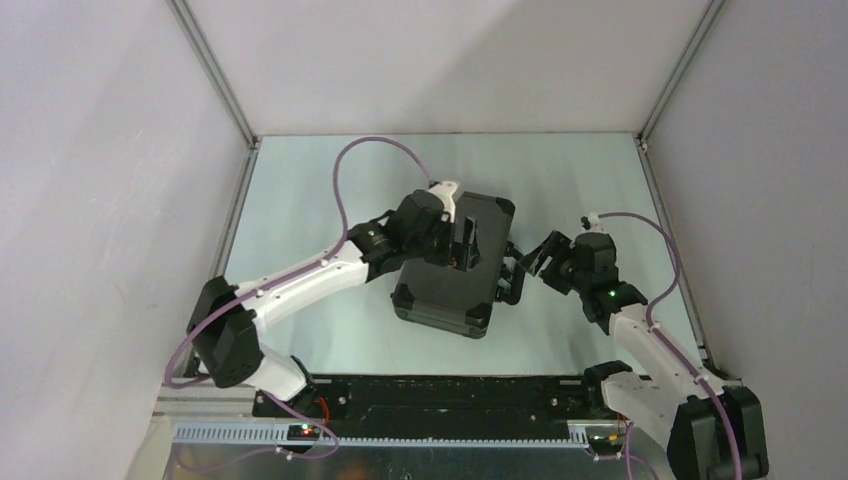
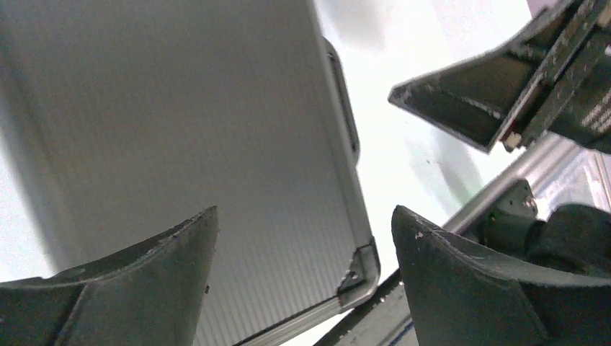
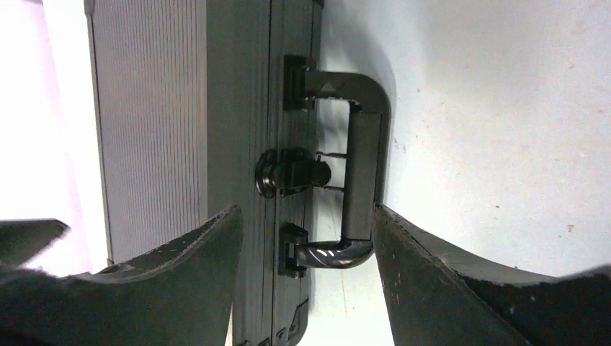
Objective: Pack up texas hold em set
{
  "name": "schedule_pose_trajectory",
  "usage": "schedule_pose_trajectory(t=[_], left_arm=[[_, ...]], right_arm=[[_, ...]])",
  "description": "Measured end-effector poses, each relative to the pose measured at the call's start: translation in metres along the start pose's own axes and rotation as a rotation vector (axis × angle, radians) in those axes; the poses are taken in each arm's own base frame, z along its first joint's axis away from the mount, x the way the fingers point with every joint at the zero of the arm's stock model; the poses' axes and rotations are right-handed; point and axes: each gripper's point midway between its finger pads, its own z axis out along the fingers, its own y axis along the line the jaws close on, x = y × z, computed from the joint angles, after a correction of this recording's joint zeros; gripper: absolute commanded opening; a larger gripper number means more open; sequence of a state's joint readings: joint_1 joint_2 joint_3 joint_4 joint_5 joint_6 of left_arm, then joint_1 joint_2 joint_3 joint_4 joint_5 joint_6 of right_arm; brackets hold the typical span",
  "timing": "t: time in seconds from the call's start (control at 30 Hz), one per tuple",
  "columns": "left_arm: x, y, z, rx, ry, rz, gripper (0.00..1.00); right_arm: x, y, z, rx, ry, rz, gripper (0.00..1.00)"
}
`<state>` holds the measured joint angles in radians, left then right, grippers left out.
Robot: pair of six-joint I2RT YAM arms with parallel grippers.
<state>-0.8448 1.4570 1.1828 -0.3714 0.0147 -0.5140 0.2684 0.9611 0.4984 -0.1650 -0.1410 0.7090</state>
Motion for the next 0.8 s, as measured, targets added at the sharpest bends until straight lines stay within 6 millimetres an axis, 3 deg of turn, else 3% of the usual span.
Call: schedule_pose_trajectory(t=[0.1,0.3,0.6,0.8], left_arm=[[0.013,-0.016,0.013,0.055,0.043,0.016,0.91],[0.03,-0.016,0.032,0.071,0.104,0.016,0.91],[0.029,-0.016,0.02,0.084,0.077,0.017,0.92],[0.03,-0.012,0.004,0.082,0.049,0.018,0.92]], right_arm=[[-0.009,-0.005,-0.005,-0.003,-0.046,0.043,0.69],[-0.005,-0.02,-0.003,0.04,-0.033,0.095,0.69],[0.009,-0.039,0.015,0.104,0.031,0.13,0.69],[0.003,-0.047,0.031,0.098,0.034,0.181,0.68]])
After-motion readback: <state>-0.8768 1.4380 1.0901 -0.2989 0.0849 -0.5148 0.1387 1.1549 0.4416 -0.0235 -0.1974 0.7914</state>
